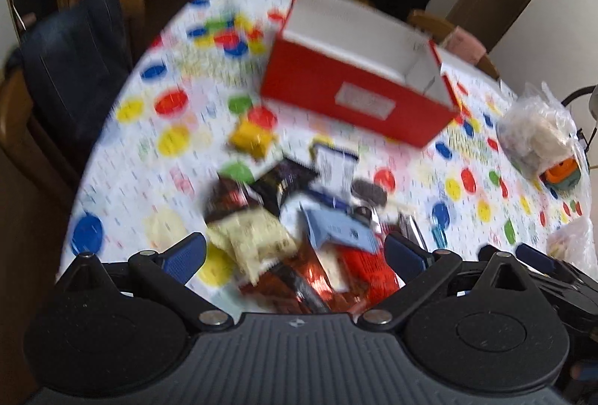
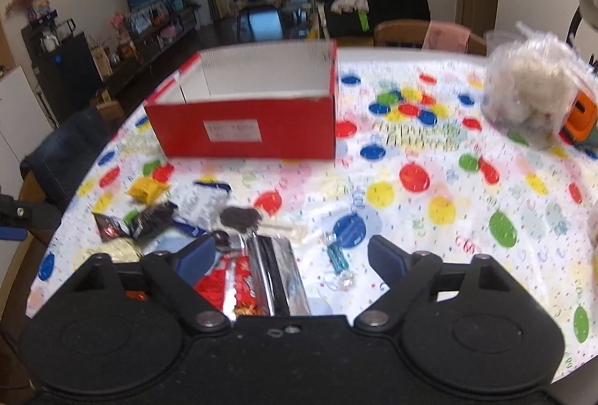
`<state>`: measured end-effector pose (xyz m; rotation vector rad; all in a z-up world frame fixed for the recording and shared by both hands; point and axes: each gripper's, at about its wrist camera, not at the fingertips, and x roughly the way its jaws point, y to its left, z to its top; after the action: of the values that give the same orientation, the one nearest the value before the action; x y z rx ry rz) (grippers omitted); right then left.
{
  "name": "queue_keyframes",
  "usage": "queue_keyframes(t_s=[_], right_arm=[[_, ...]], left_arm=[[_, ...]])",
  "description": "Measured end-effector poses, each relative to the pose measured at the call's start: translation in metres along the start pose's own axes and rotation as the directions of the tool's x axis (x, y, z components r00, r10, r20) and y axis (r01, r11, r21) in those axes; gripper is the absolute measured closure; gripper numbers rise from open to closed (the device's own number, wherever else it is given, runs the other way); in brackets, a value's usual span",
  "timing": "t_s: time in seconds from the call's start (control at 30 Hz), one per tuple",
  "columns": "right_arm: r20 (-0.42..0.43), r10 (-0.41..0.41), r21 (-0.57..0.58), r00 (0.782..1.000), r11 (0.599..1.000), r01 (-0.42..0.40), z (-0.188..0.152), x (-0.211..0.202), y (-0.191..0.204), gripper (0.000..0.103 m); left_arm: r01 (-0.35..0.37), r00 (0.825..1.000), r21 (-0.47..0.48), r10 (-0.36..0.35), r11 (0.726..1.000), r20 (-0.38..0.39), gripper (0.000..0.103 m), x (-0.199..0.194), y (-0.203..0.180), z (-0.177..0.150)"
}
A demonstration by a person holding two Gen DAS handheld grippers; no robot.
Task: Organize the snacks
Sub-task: 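Lower left gripper onto orange-brown wrapper while right gripper grasps silver bar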
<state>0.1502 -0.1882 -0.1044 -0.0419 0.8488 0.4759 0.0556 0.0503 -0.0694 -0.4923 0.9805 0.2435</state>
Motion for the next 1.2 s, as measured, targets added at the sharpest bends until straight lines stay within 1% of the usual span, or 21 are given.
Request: queue_keyframes(t_s=[0.13, 0.2, 0.23, 0.33, 0.43, 0.57, 0.73, 0.83, 0.9, 0.97, 1.03, 1.07, 1.1, 1.17, 1.2], right_arm=[[-0.078, 0.015, 0.019, 0.997, 1.000, -0.014, -0.003, 0.023, -0.004, 0.025], [-0.106, 0.030, 0.023, 0.994, 0.999, -0.028, -0.004, 0.034, -0.004, 0.025], [-0.121, 0.032, 0.021, 0.992, 0.999, -0.030, -0.004, 0.040, -0.002, 0.026], [-0.158, 0.049, 0.017, 0.986, 0.999, -0.047, -0.006, 0.056, 0.002, 0.029], [-0.194, 0.063, 0.028, 0.979, 0.998, -0.059, -0.007, 0.071, -0.001, 0.029], [-0.240, 0.079, 0.073, 0.968, 0.995, -0.063, -0.007, 0.087, -0.010, 0.030], [-0.273, 0.124, 0.142, 0.954, 0.986, -0.088, -0.008, 0.100, -0.020, 0.030], [-0.271, 0.138, 0.160, 0.953, 0.982, -0.097, -0.008, 0.104, -0.023, 0.031], [-0.271, 0.139, 0.154, 0.953, 0.983, -0.099, -0.007, 0.105, -0.022, 0.031], [-0.270, 0.141, 0.147, 0.952, 0.984, -0.104, -0.007, 0.105, -0.020, 0.035], [-0.272, 0.153, 0.138, 0.950, 0.983, -0.118, -0.007, 0.105, -0.017, 0.045], [-0.269, 0.159, 0.140, 0.950, 0.982, -0.125, -0.006, 0.105, -0.017, 0.046], [-0.269, 0.169, 0.145, 0.948, 0.980, -0.133, -0.006, 0.104, -0.016, 0.051], [-0.269, 0.170, 0.146, 0.948, 0.980, -0.134, -0.005, 0.104, -0.016, 0.054], [-0.266, 0.168, 0.143, 0.949, 0.981, -0.134, -0.005, 0.104, -0.016, 0.055]], left_arm=[[0.019, 0.995, -0.044, -0.023, 0.999, -0.102, 0.001, 0.025, 0.002, -0.004], [0.021, 0.989, -0.068, -0.031, 0.997, -0.146, 0.001, 0.037, 0.004, -0.006], [0.022, 0.986, -0.078, -0.034, 0.997, -0.164, 0.002, 0.043, 0.005, -0.007], [0.024, 0.974, -0.111, -0.048, 0.994, -0.219, 0.010, 0.059, 0.006, -0.009], [0.037, 0.963, -0.138, -0.072, 0.990, -0.258, 0.010, 0.070, 0.005, -0.010], [0.050, 0.952, -0.167, -0.097, 0.985, -0.291, 0.010, 0.081, 0.005, -0.012], [0.087, 0.934, -0.218, -0.156, 0.972, -0.320, 0.010, 0.092, 0.007, -0.014], [0.091, 0.927, -0.241, -0.171, 0.966, -0.335, 0.010, 0.098, 0.009, -0.015], [0.088, 0.923, -0.248, -0.172, 0.965, -0.343, 0.015, 0.101, 0.009, -0.016], [0.078, 0.921, -0.243, -0.163, 0.967, -0.354, 0.021, 0.104, 0.008, -0.017], [0.073, 0.920, -0.237, -0.157, 0.969, -0.359, 0.022, 0.106, 0.007, -0.017], [0.075, 0.920, -0.237, -0.159, 0.969, -0.359, 0.025, 0.106, 0.007, -0.018], [0.077, 0.919, -0.238, -0.161, 0.968, -0.359, 0.027, 0.106, 0.007, -0.018], [0.078, 0.918, -0.236, -0.163, 0.968, -0.361, 0.034, 0.107, 0.007, -0.018], [0.080, 0.918, -0.238, -0.165, 0.968, -0.362, 0.035, 0.107, 0.007, -0.018]])
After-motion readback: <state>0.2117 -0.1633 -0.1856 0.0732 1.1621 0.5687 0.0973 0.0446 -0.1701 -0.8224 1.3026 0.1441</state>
